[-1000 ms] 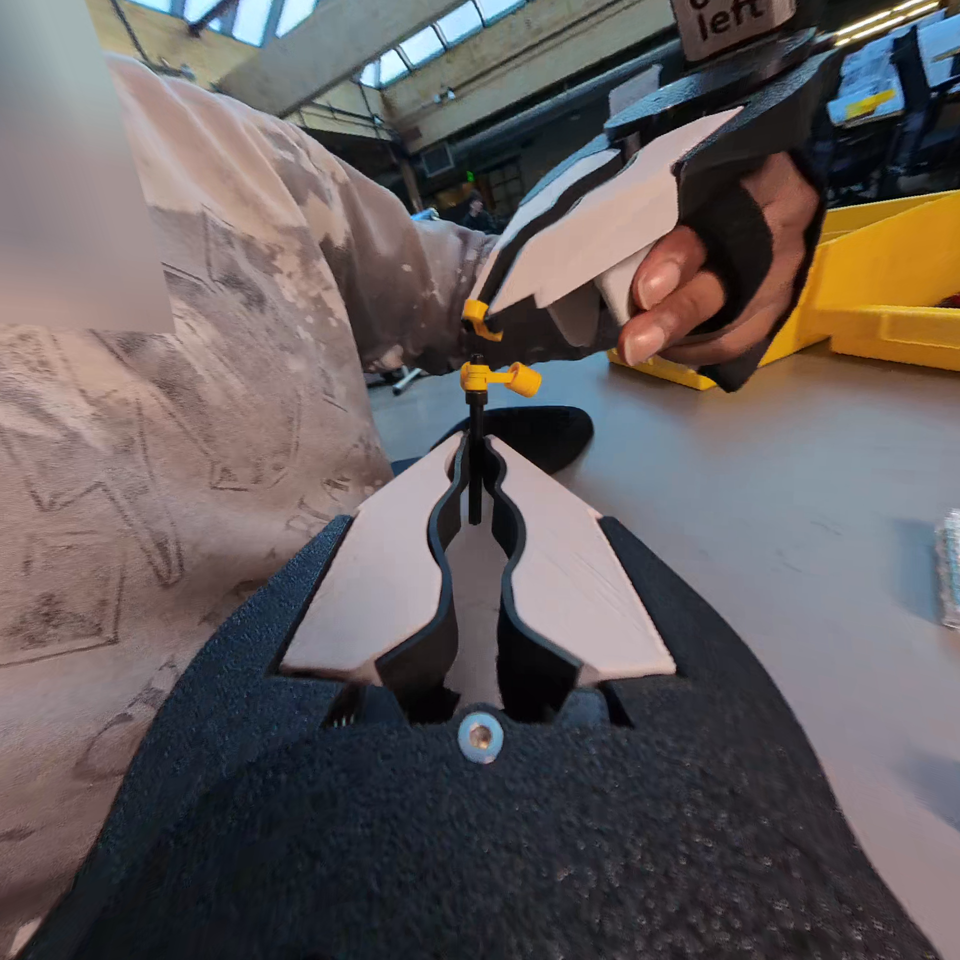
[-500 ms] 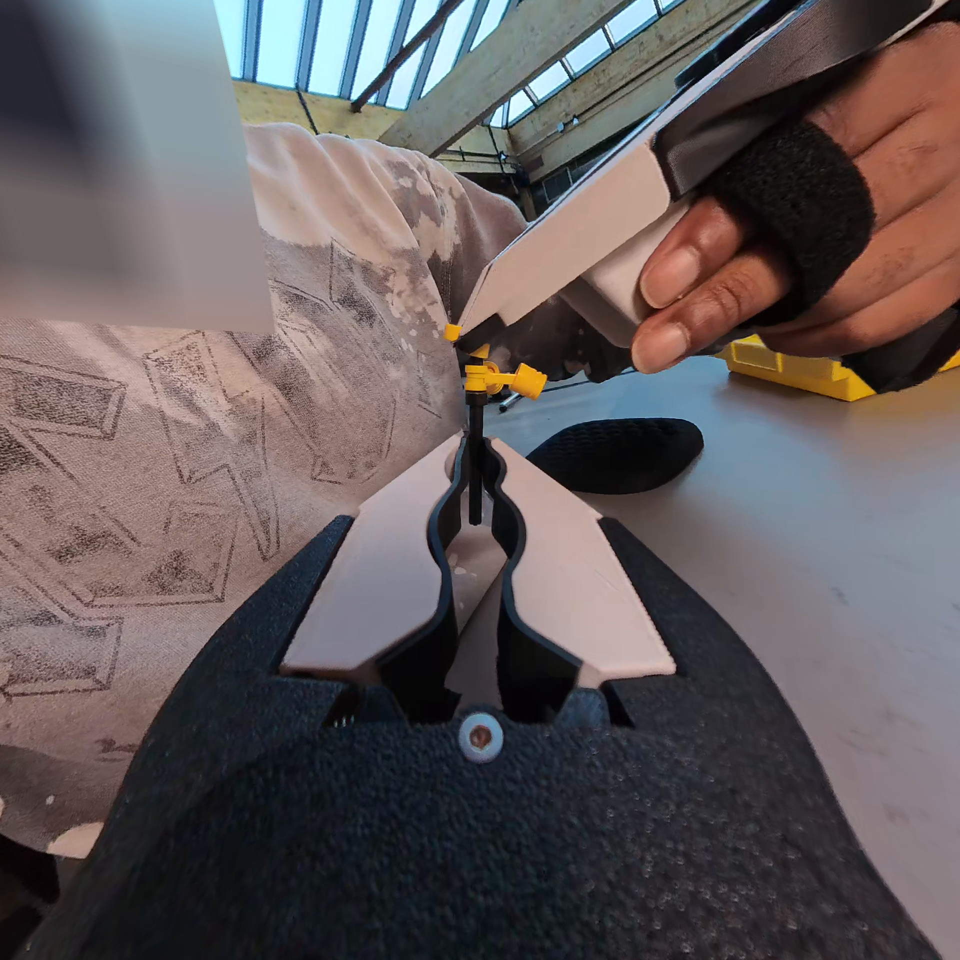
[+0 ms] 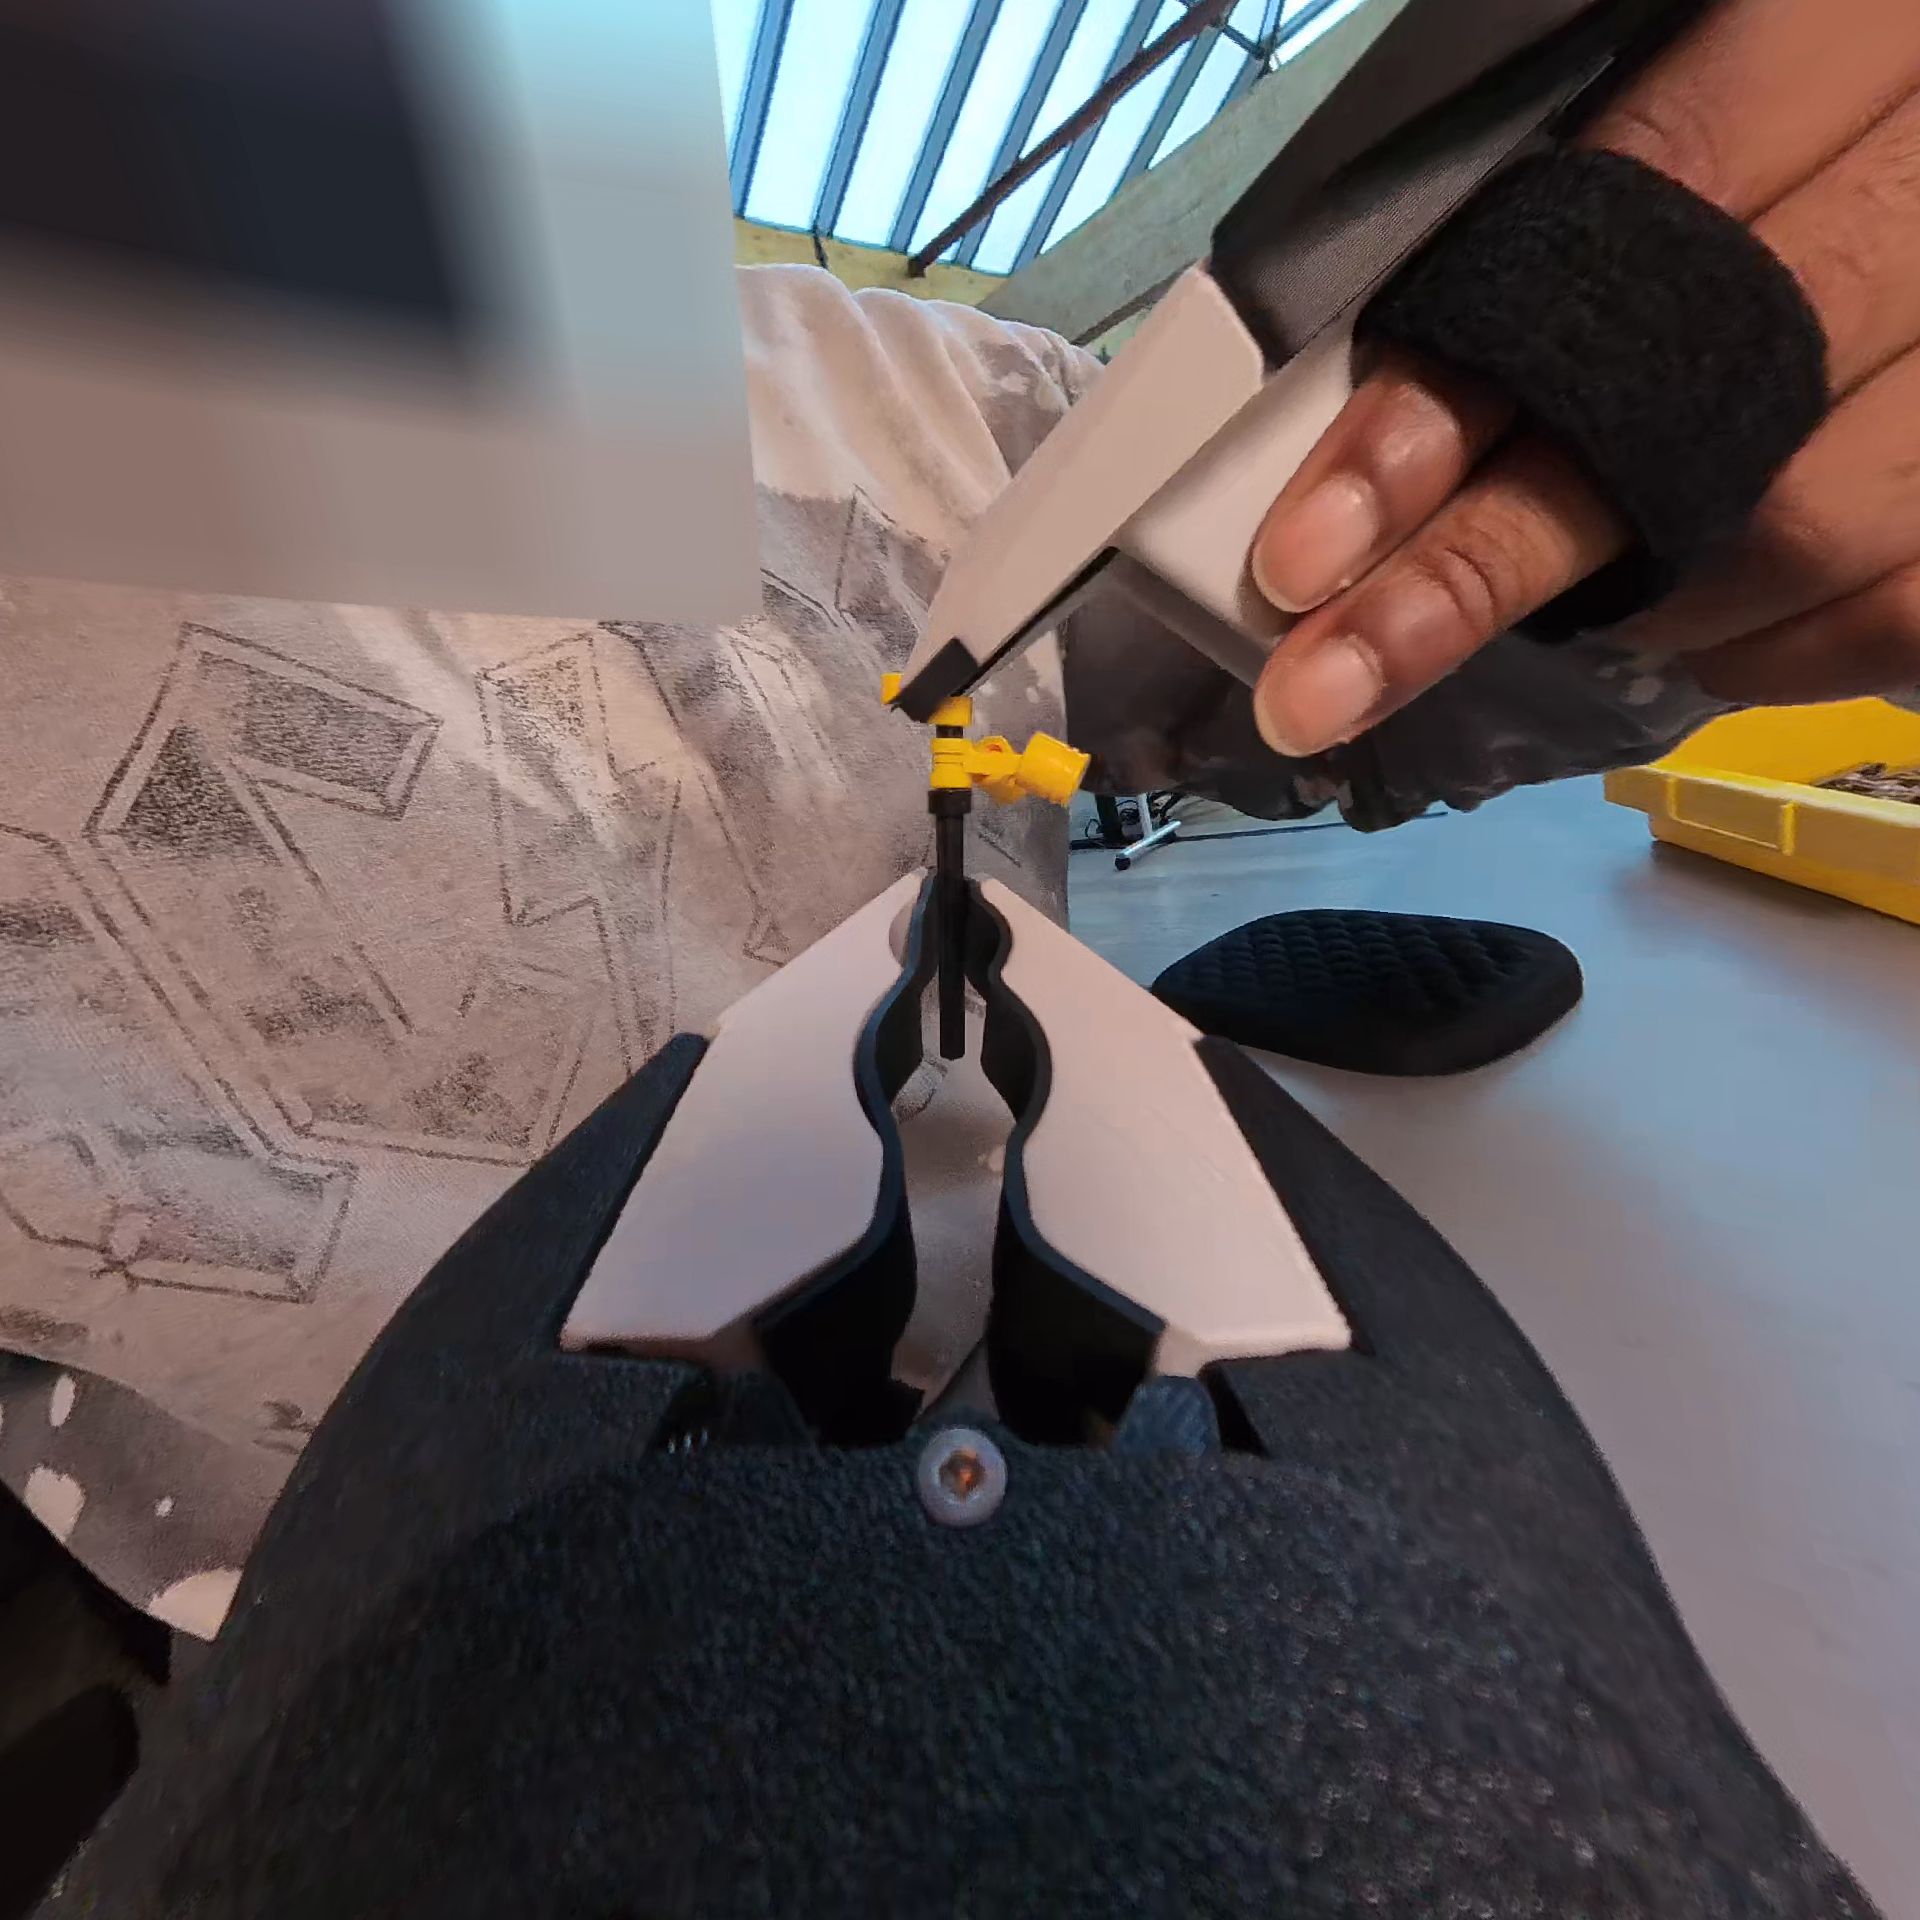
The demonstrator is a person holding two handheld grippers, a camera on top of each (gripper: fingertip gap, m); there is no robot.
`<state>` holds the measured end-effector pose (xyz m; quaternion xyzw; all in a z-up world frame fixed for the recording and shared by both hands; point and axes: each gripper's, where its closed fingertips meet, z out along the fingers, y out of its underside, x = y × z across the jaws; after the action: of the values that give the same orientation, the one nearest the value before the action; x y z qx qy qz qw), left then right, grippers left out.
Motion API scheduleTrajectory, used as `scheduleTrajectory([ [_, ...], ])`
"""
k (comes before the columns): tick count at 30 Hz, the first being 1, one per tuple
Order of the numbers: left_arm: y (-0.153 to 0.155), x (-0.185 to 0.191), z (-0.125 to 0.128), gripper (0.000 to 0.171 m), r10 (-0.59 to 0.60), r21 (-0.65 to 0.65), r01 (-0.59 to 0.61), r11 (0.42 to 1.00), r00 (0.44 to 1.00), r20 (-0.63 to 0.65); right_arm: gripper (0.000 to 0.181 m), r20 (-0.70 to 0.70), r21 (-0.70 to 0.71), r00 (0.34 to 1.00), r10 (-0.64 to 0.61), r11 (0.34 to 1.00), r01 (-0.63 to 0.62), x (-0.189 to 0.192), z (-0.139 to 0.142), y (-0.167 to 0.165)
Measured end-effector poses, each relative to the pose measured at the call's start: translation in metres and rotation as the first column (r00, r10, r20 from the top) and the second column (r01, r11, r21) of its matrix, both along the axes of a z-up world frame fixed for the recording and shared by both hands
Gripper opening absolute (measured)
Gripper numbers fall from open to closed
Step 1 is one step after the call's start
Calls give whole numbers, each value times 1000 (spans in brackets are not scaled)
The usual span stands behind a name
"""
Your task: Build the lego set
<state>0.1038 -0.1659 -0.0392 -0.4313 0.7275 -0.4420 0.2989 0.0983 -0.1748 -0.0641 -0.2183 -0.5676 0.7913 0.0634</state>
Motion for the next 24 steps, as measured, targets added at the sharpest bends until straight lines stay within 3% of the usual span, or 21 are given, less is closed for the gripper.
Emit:
scheduleTrajectory([
  [13, -8, 20, 13, 8, -87, -48, 94, 994, 987, 136, 0, -89, -45, 993, 74, 996, -78, 19, 14, -7],
  [19, 4, 16, 16, 8, -7, -42, 15, 999, 985, 175, 2, -77, -42, 997, 18, 999, -21, 14, 15, 3],
  [24, 1, 14, 14, 8, -14, -10, 16, 1000, 987, 161, 2, -66, -28, 998, 14, 999, -16, 11, 12, 0],
])
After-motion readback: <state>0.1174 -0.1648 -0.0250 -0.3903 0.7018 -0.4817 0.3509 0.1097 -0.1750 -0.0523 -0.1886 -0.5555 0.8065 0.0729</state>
